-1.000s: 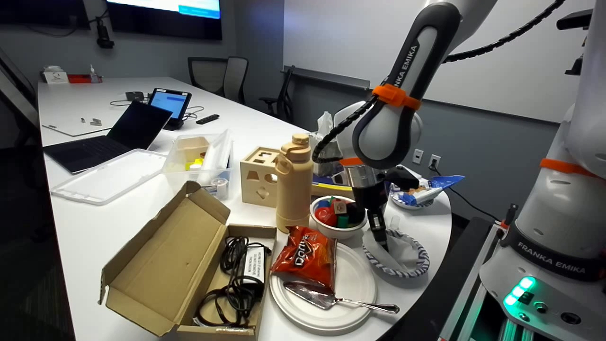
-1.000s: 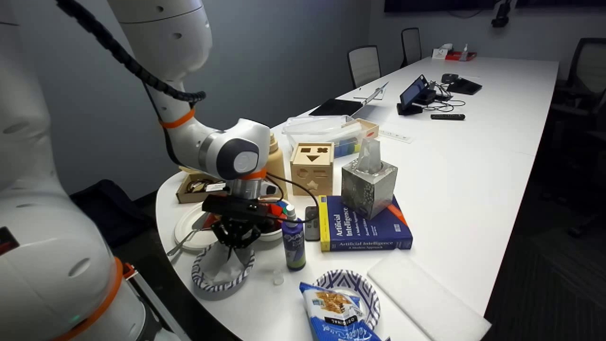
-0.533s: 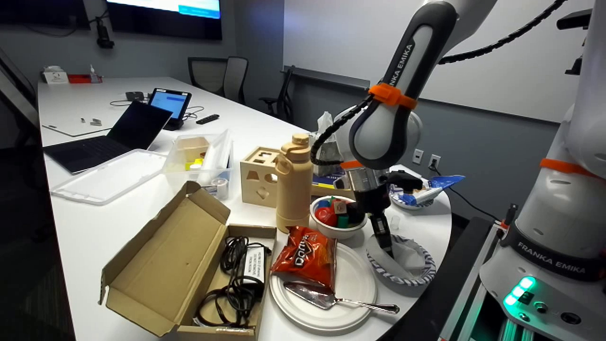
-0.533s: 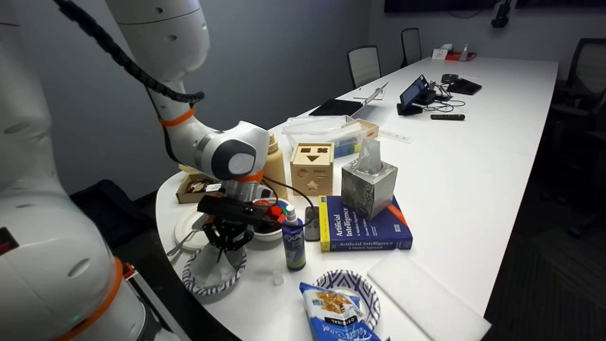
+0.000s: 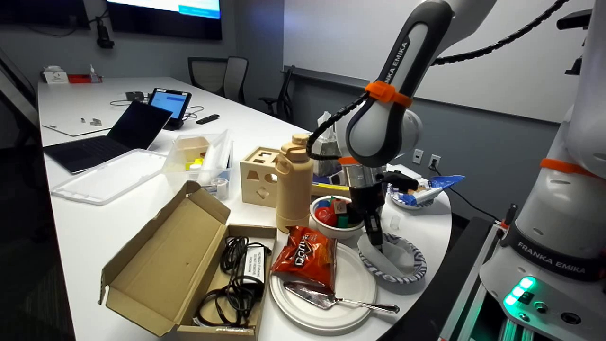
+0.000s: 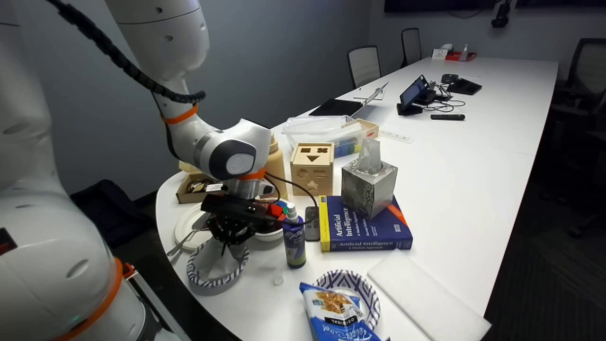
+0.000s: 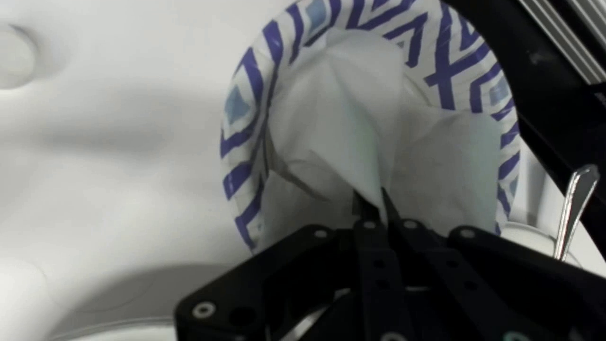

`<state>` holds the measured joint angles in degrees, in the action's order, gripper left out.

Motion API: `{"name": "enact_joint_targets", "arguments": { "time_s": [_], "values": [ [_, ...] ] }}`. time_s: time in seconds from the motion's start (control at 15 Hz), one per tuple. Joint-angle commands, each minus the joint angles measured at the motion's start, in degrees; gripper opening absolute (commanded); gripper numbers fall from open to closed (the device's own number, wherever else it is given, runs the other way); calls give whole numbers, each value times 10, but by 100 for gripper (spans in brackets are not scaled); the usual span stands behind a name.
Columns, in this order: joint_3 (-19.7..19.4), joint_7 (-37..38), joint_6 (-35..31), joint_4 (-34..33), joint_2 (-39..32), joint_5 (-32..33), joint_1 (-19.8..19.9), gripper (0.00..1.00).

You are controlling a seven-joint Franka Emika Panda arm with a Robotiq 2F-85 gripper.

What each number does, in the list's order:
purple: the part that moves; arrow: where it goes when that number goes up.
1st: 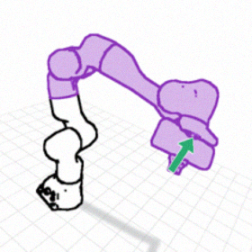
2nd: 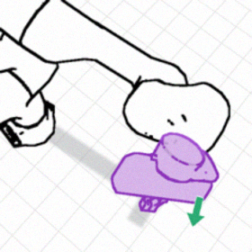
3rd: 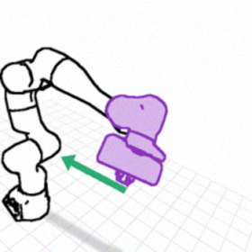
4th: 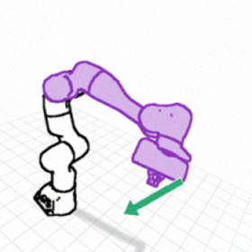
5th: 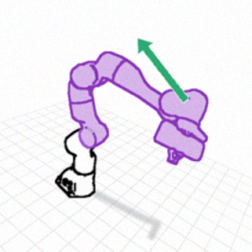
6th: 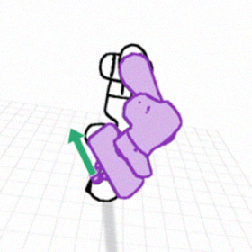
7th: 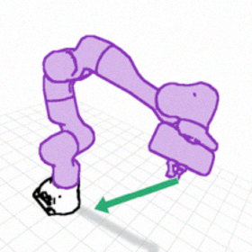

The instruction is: Clean the plate using the paper towel

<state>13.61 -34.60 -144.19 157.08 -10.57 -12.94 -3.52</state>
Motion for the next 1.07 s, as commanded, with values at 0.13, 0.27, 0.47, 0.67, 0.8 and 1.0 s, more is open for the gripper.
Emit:
{"name": "enact_joint_targets", "arguments": {
  "time_s": [0.13,0.27,0.47,0.67,0.8,1.0],
  "values": [
    [-20,72,4,2,6,74,-12,0],
    [-26,101,15,-1,5,106,-13,0],
    [-27,113,43,0,2,123,-11,0],
    [-17,84,71,0,-5,100,-6,0],
    [-12,73,68,1,-5,87,-4,0],
    [-6,55,46,0,3,64,1,0]
  ]
}}
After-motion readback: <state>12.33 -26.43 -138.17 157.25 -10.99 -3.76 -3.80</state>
